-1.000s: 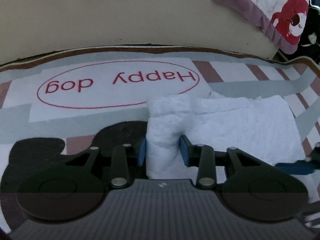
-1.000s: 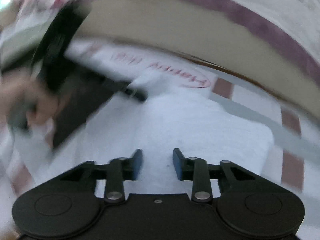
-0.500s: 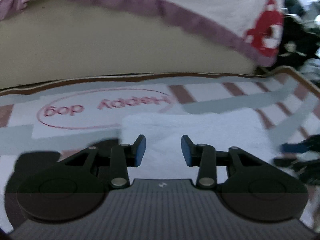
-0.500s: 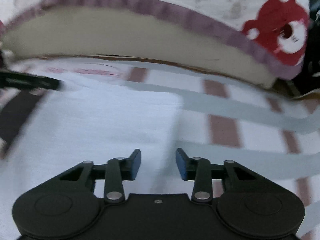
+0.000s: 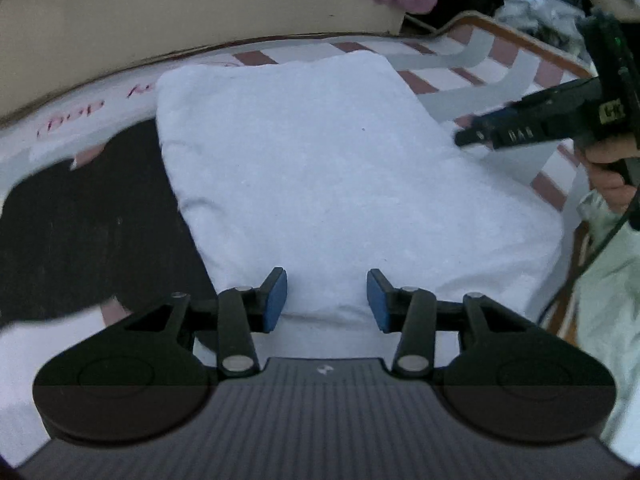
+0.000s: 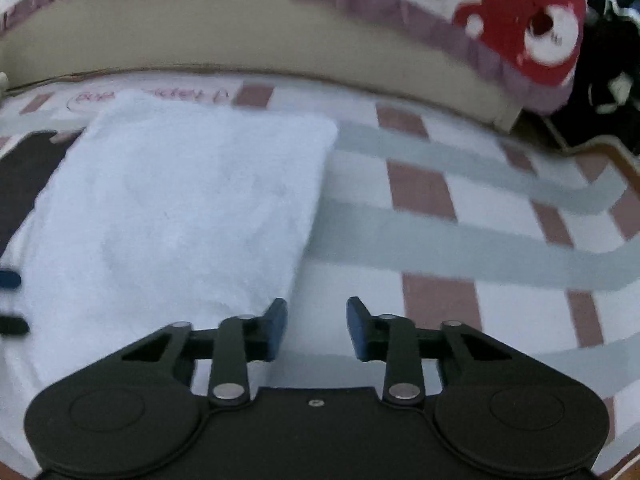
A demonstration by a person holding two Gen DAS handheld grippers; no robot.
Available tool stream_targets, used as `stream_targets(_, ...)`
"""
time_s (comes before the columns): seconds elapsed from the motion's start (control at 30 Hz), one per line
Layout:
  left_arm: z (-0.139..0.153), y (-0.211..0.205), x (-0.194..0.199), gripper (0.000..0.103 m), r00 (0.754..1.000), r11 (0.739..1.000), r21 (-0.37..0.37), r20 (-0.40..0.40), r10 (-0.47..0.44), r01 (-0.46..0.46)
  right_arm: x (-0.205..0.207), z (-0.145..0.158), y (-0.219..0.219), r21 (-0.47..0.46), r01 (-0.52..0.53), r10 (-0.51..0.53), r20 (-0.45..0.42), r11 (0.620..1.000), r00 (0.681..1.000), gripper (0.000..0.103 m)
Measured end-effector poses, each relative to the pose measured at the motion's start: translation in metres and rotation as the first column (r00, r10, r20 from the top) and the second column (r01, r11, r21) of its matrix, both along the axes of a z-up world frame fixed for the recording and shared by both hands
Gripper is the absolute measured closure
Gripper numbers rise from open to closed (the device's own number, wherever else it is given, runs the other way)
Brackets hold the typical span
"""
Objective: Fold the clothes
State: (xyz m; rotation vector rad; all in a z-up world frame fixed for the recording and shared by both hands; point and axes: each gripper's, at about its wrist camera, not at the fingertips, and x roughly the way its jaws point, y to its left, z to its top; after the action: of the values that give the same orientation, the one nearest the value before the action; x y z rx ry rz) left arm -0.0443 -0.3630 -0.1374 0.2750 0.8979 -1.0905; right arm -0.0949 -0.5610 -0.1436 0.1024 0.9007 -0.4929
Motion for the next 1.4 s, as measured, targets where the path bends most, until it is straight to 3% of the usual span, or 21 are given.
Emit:
stream_targets(0.07,-0.002,0.002,-0.001,0.057,1.0,1.0,-0.015,-0.015,0.016,-0.016,0.009,0.013,0.016,-0.023,-0.089,0.091,0.088,0.996,0.992,0.066)
stream_targets(0.13,-0.002,0.003,0.001,0.057,0.999,0.999,-0.025,-0.029,0.034,-0.034,0.031,0.014,0.034,-0.055,-0.195,0.2,0.112,0.979,0.973,0.068)
stream_targets(0.2,-0.003,0.003,0.001,0.057,0.998,0.999,-0.027,-0.039,0.04,-0.042,0.053,-0.002,0.046,-0.086,-0.267,0.272,0.047,0.96,0.961,0.074)
stream_targets(0.23,-0.003,0.004,0.001,0.057,0.998,0.999,-0.027,-0.044,0.043,-0.044,0.065,-0.013,0.051,-0.1,-0.298,0.299,-0.002,0.949,0.954,0.085)
stream_targets(0.3,-0.003,0.004,0.002,0.057,0.997,0.998,-0.026,-0.052,0.05,-0.051,0.072,-0.03,0.051,-0.153,-0.331,0.324,-0.068,0.931,0.944,0.088)
stream_targets(0.4,-0.002,0.004,0.002,0.057,0.996,0.998,-0.023,-0.062,0.063,-0.064,0.053,-0.03,0.017,-0.238,-0.149,0.129,-0.099,0.96,0.987,0.087)
stream_targets(0.5,-0.003,0.003,0.001,0.057,0.997,0.998,-0.02,-0.05,0.063,-0.064,0.028,-0.02,-0.013,-0.275,0.045,-0.075,-0.098,0.96,0.992,0.086)
stream_targets(0.57,-0.003,0.003,0.0,0.057,0.997,0.997,-0.02,-0.046,0.068,-0.069,0.021,-0.007,-0.01,-0.187,0.017,-0.018,-0.005,0.982,1.0,0.083)
stream_targets(0.63,-0.003,0.003,0.0,0.057,0.997,0.997,-0.02,-0.045,0.069,-0.07,0.026,-0.001,0.007,-0.098,-0.094,0.101,0.073,0.991,0.992,0.082)
stream_targets(0.73,-0.003,0.004,0.001,0.057,0.996,0.997,-0.021,-0.053,0.071,-0.072,0.056,-0.019,0.036,-0.092,-0.246,0.25,0.037,0.965,0.967,0.08)
stream_targets(0.8,-0.003,0.004,0.002,0.057,0.995,0.997,-0.022,-0.06,0.076,-0.077,0.068,-0.034,0.038,-0.144,-0.272,0.275,-0.002,0.951,0.962,0.08)
stream_targets(0.83,-0.003,0.004,0.002,0.057,0.995,0.997,-0.022,-0.061,0.078,-0.08,0.069,-0.038,0.033,-0.16,-0.271,0.276,0.008,0.949,0.961,0.074)
stream_targets(0.9,-0.002,0.003,0.001,0.057,0.995,0.996,-0.018,-0.057,0.082,-0.083,0.066,-0.035,0.023,-0.17,-0.228,0.235,0.023,0.959,0.972,0.064)
stream_targets(0.93,-0.002,0.002,0.0,0.057,0.995,0.996,-0.015,-0.053,0.082,-0.083,0.064,-0.034,0.016,-0.182,-0.198,0.205,0.021,0.963,0.979,0.064)
stream_targets(1.0,-0.001,0.001,-0.001,0.057,0.995,0.996,-0.005,-0.047,0.084,-0.085,0.061,-0.039,-0.005,-0.288,-0.07,0.055,-0.058,0.955,0.997,0.066)
stream_targets(1.07,0.001,0.001,0.001,0.057,0.994,0.996,0.005,-0.056,0.094,-0.094,0.057,-0.042,-0.027,-0.38,0.078,-0.134,-0.124,0.922,0.983,0.068)
stream_targets(1.13,0.003,0.002,0.004,0.057,0.99,0.994,0.011,-0.08,0.113,-0.112,0.04,-0.03,-0.051,-0.293,0.246,-0.289,-0.112,0.924,0.951,0.069)
stream_targets(1.17,0.004,0.004,0.005,0.057,0.988,0.992,0.013,-0.094,0.123,-0.122,0.025,-0.019,-0.053,-0.183,0.275,-0.29,-0.055,0.944,0.956,0.069)
stream_targets(1.23,0.007,0.01,0.006,0.057,0.984,0.99,0.018,-0.113,0.138,-0.137,-0.003,-0.001,-0.045,-0.01,0.238,-0.238,0.04,0.971,0.97,0.063)
stream_targets(1.33,0.008,0.019,0.002,0.055,0.98,0.989,0.045,-0.137,0.146,-0.142,-0.025,0.007,-0.017,0.061,0.156,-0.161,0.103,0.986,0.982,0.059)
stream_targets(1.4,0.007,0.026,-0.003,0.054,0.976,0.987,0.063,-0.153,0.153,-0.145,-0.037,0.011,-0.005,0.169,0.117,-0.144,0.155,0.979,0.977,0.059)
